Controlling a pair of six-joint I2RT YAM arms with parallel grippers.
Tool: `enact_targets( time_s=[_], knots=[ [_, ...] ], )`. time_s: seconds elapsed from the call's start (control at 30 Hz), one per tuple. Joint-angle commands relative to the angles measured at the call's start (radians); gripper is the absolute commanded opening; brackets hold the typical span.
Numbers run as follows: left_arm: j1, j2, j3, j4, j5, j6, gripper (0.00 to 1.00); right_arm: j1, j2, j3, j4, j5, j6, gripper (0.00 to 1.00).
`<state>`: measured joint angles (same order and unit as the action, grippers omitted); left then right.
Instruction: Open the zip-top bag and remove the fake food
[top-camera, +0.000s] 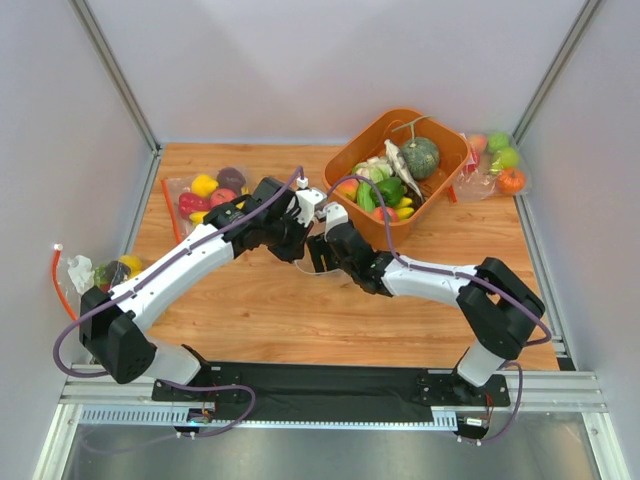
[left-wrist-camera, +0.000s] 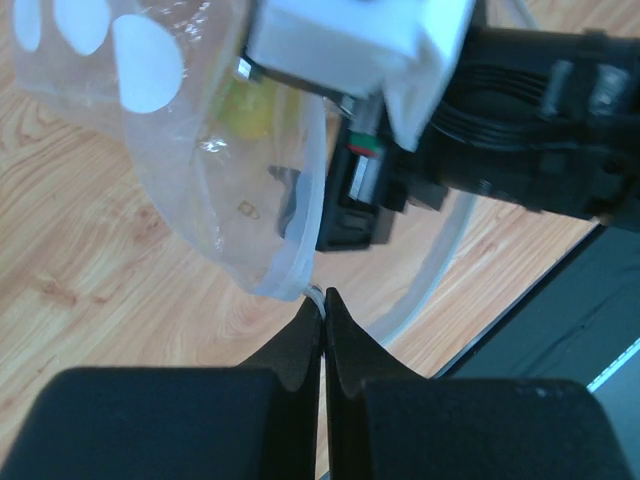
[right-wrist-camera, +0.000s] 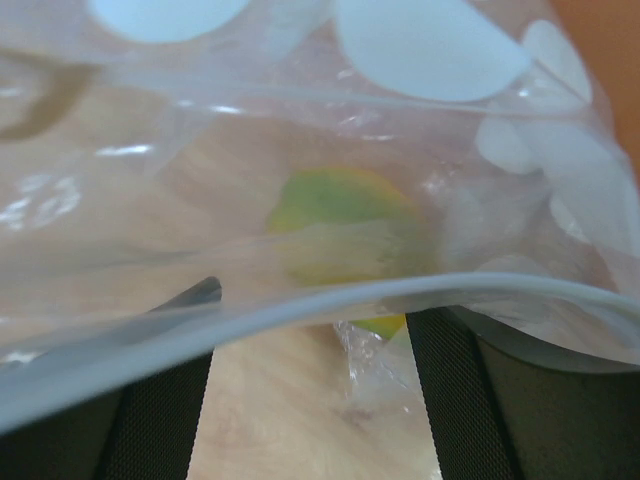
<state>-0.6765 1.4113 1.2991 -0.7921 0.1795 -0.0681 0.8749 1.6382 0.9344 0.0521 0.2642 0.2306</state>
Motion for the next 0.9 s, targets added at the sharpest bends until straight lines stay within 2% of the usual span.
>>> enact_targets(
  time_s=[0.0, 0.23, 0.37, 0.63, 0.87],
  knots=[
    [-0.006, 0.003, 0.039, 0.008, 0.041, 0.014, 0.00, -0.033, 0.044, 0.006, 0.186, 0.038, -0.040, 0.76],
    [-0.008, 0.006, 0.039, 0.008, 0.052, 0.014, 0.00, -0.062, 0.136, 0.004, 0.344, 0.017, -0.100, 0.79],
    [-0.008, 0.008, 0.039, 0.008, 0.058, 0.014, 0.00, -0.065, 0.205, 0.041, 0.364, 0.003, -0.145, 0.80],
    [-0.008, 0.006, 0.040, 0.007, 0.035, 0.014, 0.00, -0.067, 0.256, 0.083, 0.267, -0.037, -0.162, 0.85],
    [-0.008, 0.002, 0.042, 0.001, 0.003, 0.008, 0.00, -0.068, 0.227, 0.057, 0.094, -0.062, -0.166, 0.86]
  ],
)
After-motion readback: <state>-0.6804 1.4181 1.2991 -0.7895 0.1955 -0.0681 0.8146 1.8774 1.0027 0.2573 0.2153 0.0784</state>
